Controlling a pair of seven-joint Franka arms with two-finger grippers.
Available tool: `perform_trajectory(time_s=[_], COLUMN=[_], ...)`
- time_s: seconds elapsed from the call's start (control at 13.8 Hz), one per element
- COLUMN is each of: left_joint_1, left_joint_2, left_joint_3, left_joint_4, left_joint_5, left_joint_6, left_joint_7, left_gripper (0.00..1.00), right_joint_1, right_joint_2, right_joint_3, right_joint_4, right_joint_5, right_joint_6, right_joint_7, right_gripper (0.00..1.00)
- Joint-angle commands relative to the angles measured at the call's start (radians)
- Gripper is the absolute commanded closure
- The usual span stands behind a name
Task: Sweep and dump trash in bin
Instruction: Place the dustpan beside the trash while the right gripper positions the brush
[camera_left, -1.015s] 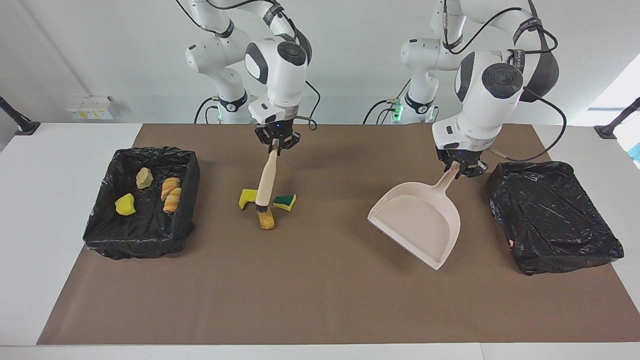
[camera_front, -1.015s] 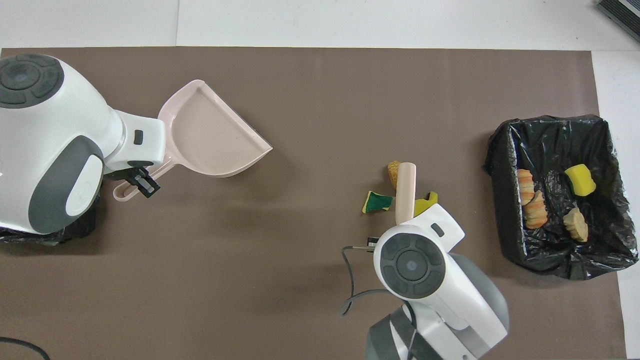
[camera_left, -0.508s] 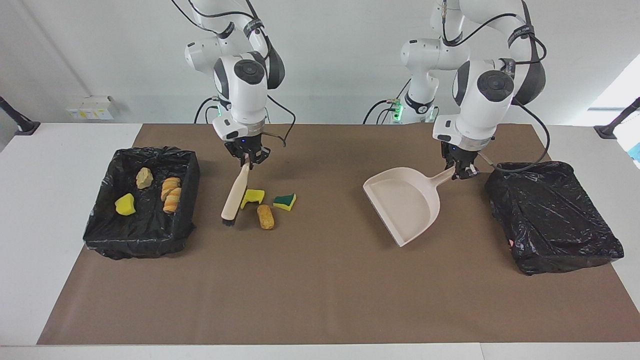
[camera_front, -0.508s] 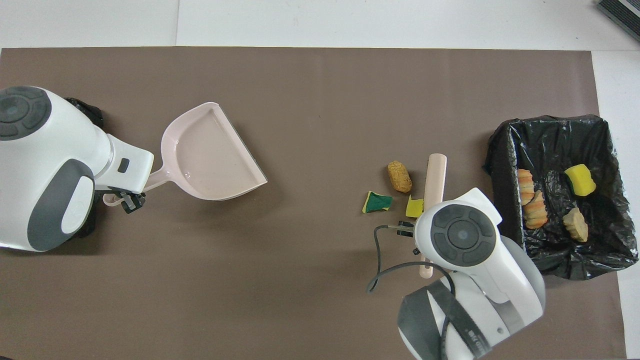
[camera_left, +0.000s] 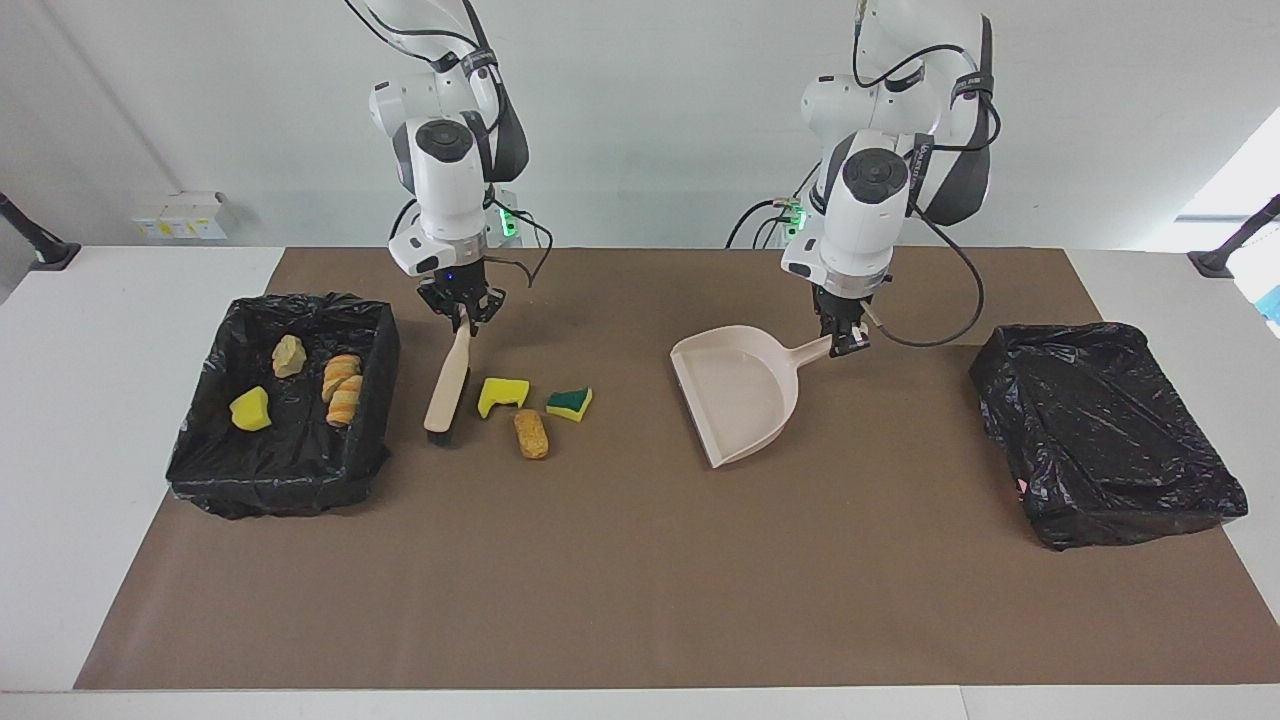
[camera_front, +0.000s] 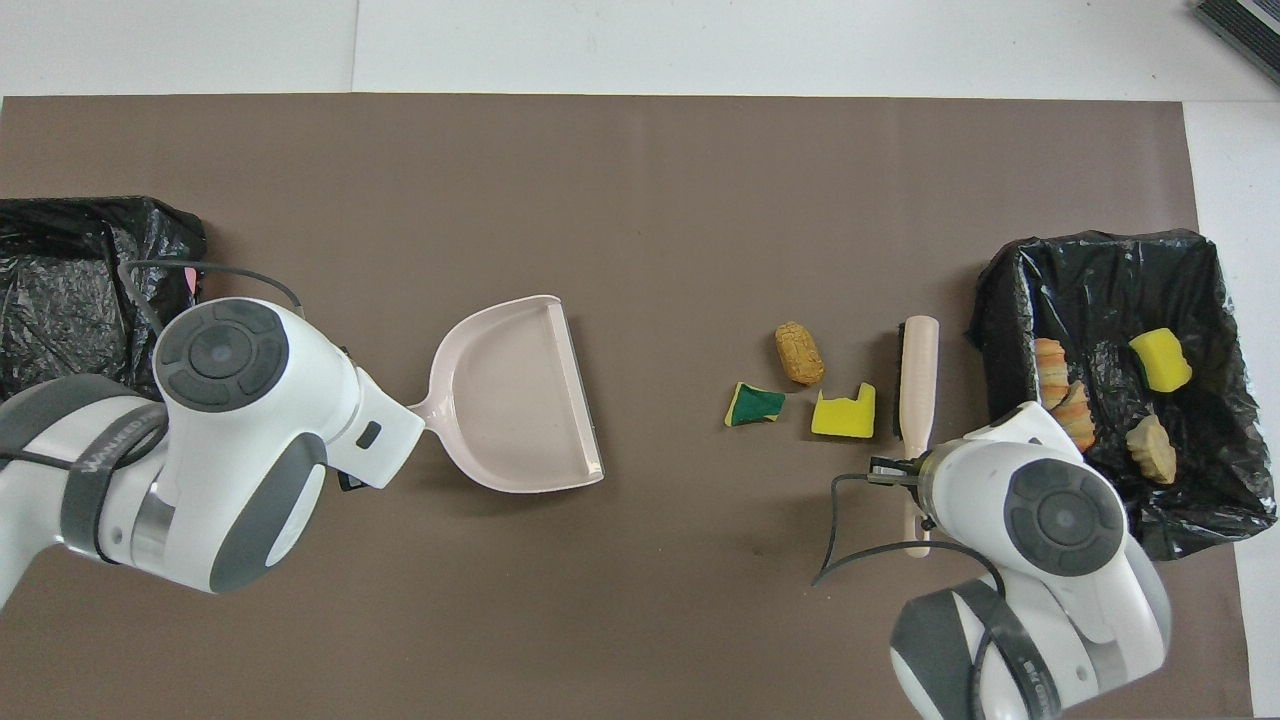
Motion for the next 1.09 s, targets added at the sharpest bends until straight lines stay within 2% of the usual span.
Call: perform_trajectory(time_s=[0.0, 0.36, 0.51, 0.73, 0.87, 1.02], left_joint_1=[-0.040, -0.059, -0.059, -0.054, -0.048, -0.046], left_joint_2=[-0.012, -0.001, -0.001, 0.001, 0.001, 0.001], left_joint_3=[0.013, 0.013, 0.013, 0.015, 0.015, 0.016], left_joint_4=[-0.036, -0.036, -0.036, -0.036, -0.036, -0.036], left_joint_5=[0.011, 0.008, 0.005, 0.005, 0.005, 0.005], left_joint_6=[0.062, 0.066, 0.069, 0.069, 0.069, 0.069], left_joint_7=[-0.071, -0.093, -0.091, -0.087, -0.085, -0.085], left_gripper=[1.00, 1.00, 1.00, 1.00, 1.00, 1.00], right_joint_1=[0.021, 0.052, 0.069, 0.093, 0.107, 0.136], right_joint_2=[-0.018, 0.081, 0.139, 0.199, 0.230, 0.258], right_joint_3=[-0.003, -0.002, -0.002, 0.003, 0.004, 0.009], right_joint_4=[-0.028, 0.078, 0.150, 0.220, 0.233, 0.273], right_joint_5=[0.048, 0.056, 0.129, 0.148, 0.151, 0.203], right_joint_6=[0.035, 0.023, -0.015, -0.034, -0.022, -0.031], right_joint_7=[-0.055, -0.141, -0.193, -0.187, -0.176, -0.147], right_gripper=[1.00, 1.00, 1.00, 1.00, 1.00, 1.00])
